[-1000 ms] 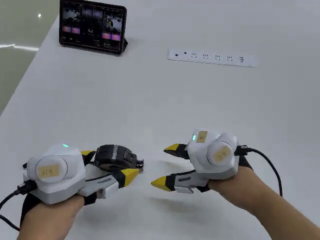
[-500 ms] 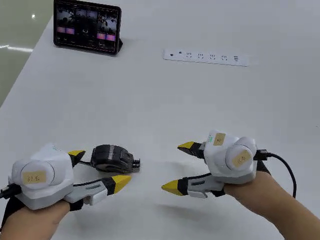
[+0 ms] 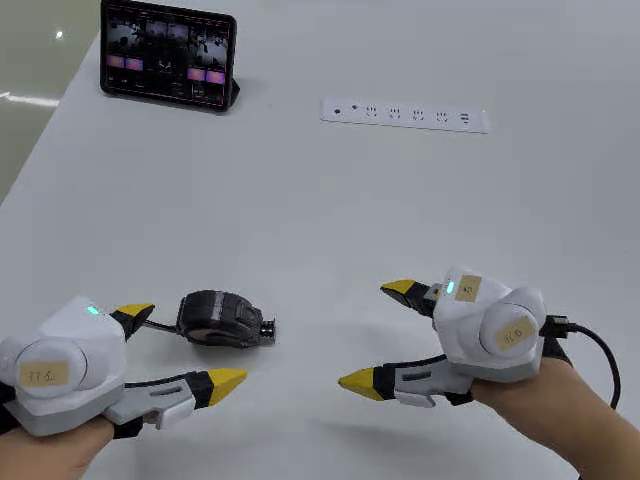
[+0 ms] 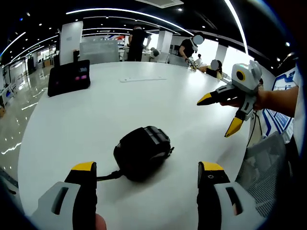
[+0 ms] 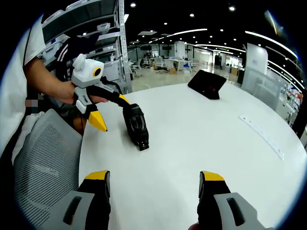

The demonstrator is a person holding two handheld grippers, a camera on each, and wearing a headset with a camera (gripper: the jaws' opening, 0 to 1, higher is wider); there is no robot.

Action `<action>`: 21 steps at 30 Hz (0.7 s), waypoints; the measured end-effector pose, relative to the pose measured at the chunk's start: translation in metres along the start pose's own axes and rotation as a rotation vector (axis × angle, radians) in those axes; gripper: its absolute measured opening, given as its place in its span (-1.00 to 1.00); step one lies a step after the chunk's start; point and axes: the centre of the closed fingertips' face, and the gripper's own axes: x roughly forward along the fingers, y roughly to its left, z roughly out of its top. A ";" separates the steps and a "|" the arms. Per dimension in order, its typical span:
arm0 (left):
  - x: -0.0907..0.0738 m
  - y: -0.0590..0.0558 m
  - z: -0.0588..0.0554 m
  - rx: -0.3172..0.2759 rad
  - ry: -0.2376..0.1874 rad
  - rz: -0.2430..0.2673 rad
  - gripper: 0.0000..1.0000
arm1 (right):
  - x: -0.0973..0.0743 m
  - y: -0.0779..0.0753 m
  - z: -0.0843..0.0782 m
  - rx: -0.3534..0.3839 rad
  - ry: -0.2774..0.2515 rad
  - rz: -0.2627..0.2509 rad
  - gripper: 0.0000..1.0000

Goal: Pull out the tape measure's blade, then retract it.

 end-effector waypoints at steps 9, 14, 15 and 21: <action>-0.007 0.001 -0.002 0.053 0.008 -0.002 0.76 | -0.017 -0.007 -0.007 0.031 0.005 -0.062 0.68; -0.011 0.002 -0.002 0.061 0.009 -0.009 0.79 | -0.026 -0.008 -0.011 0.043 0.003 -0.083 0.78; -0.012 0.002 -0.003 0.063 0.009 -0.009 0.79 | -0.028 -0.008 -0.012 0.046 0.002 -0.086 0.80; -0.017 0.002 -0.006 0.070 0.021 -0.019 0.79 | -0.037 -0.005 -0.017 0.061 0.002 -0.089 0.87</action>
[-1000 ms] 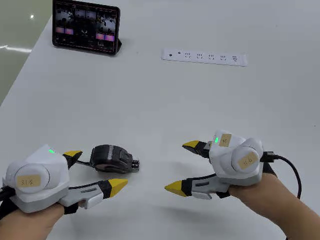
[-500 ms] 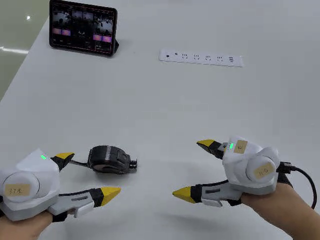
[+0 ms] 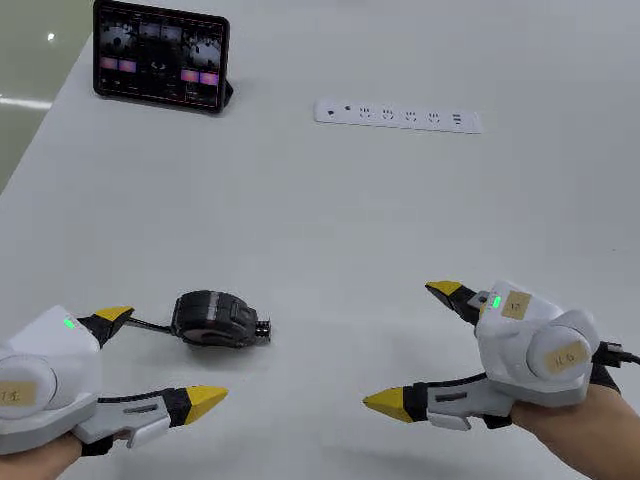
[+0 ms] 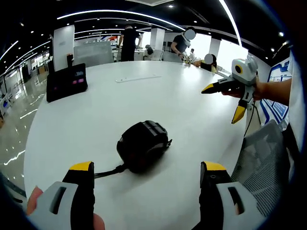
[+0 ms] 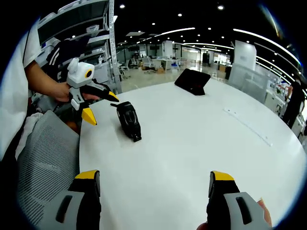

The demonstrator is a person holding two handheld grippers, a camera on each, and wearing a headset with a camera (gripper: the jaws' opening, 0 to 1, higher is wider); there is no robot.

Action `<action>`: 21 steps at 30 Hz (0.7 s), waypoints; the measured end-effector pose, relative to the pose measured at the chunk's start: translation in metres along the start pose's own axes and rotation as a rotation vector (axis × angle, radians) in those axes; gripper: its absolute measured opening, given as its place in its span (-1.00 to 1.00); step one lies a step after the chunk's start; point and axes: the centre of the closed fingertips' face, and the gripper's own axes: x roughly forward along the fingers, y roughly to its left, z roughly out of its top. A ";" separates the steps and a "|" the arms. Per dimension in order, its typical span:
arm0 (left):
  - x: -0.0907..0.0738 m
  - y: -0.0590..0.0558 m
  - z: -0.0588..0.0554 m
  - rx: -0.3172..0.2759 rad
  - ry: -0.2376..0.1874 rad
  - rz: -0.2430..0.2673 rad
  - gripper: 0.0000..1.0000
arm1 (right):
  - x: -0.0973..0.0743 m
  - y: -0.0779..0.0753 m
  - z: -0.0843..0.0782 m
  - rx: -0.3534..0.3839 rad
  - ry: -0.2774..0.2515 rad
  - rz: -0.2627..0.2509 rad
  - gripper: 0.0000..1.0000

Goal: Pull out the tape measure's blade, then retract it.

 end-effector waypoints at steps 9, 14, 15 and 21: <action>-0.005 -0.005 -0.006 0.045 0.027 -0.026 0.93 | -0.013 0.003 -0.009 0.011 0.010 0.001 0.94; -0.009 -0.005 -0.009 0.067 0.046 -0.045 0.98 | -0.018 0.003 -0.017 0.014 0.025 -0.001 0.96; -0.010 -0.005 -0.010 0.072 0.050 -0.048 0.98 | -0.019 0.003 -0.018 0.016 0.026 -0.001 0.97; -0.012 -0.007 -0.013 0.079 0.063 -0.071 0.98 | -0.024 0.003 -0.024 0.031 0.024 -0.004 0.98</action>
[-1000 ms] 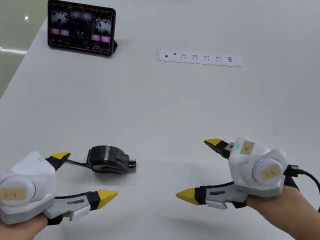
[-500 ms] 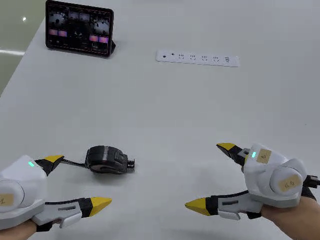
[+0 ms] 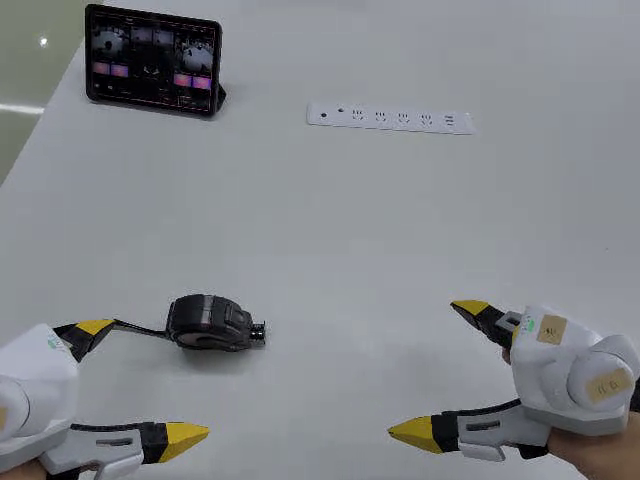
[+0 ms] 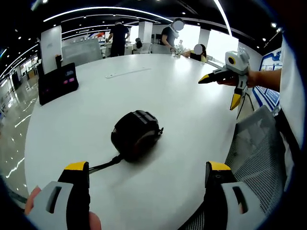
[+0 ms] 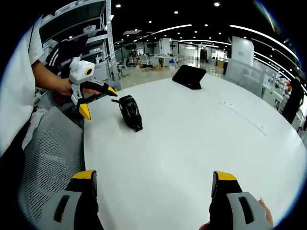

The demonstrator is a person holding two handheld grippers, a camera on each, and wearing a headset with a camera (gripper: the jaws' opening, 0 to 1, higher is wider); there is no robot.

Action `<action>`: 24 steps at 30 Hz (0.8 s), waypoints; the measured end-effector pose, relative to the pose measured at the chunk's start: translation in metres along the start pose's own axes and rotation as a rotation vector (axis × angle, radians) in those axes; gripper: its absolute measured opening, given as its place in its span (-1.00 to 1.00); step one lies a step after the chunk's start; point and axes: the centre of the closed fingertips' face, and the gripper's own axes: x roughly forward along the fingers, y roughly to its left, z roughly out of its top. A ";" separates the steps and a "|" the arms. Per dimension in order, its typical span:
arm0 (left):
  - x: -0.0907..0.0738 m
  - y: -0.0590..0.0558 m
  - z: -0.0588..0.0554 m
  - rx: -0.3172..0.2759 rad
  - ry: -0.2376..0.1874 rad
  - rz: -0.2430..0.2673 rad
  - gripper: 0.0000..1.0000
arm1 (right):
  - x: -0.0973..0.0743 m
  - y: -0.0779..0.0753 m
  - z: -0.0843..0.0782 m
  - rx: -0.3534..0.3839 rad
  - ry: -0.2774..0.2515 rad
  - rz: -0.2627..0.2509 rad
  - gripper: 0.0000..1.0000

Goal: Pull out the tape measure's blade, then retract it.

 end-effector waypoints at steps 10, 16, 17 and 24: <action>-0.003 -0.001 -0.004 0.021 0.017 -0.028 0.98 | -0.008 -0.001 -0.016 0.031 0.022 0.005 0.98; -0.005 0.001 -0.006 0.031 0.026 -0.033 0.98 | -0.011 -0.002 -0.024 0.044 0.032 0.000 0.98; -0.006 0.002 -0.007 0.035 0.029 -0.030 0.98 | -0.012 -0.003 -0.025 0.044 0.033 -0.002 0.98; -0.008 0.004 -0.011 0.053 0.051 -0.029 0.98 | -0.016 -0.003 -0.034 0.051 0.051 -0.002 0.98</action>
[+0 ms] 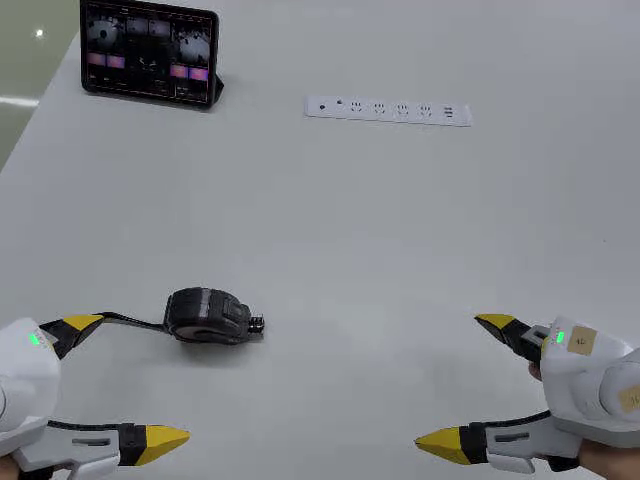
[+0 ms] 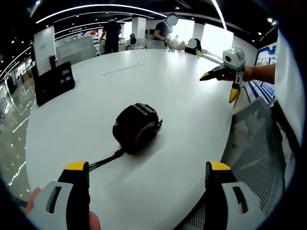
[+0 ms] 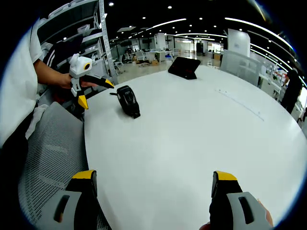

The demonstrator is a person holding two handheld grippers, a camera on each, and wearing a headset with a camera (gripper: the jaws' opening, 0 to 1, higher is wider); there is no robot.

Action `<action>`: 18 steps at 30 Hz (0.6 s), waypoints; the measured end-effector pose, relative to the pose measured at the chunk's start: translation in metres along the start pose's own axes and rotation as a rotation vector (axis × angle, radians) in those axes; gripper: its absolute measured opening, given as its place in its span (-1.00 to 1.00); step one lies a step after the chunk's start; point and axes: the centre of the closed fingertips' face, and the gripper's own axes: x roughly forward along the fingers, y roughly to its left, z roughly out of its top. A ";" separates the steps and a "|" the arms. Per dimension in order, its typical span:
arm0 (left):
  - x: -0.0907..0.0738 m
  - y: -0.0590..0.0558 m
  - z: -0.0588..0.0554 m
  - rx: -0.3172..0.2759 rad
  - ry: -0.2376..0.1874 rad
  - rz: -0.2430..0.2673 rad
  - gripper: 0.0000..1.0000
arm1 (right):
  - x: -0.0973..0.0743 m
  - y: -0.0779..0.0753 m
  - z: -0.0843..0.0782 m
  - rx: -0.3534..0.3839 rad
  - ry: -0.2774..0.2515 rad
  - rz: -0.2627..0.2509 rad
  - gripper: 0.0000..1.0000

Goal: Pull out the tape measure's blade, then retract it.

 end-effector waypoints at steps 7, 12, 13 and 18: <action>-0.002 -0.004 -0.004 0.011 0.015 -0.023 0.98 | -0.005 -0.001 -0.008 0.010 0.010 0.002 0.98; -0.004 -0.006 -0.006 0.015 0.014 -0.037 0.98 | -0.009 0.000 -0.011 0.022 0.003 0.003 0.98; -0.004 -0.006 -0.007 0.015 0.013 -0.038 0.98 | -0.009 0.000 -0.012 0.024 0.005 0.003 0.98; -0.006 -0.007 -0.007 0.009 0.000 -0.045 0.98 | -0.010 0.001 -0.018 0.019 0.019 -0.001 0.98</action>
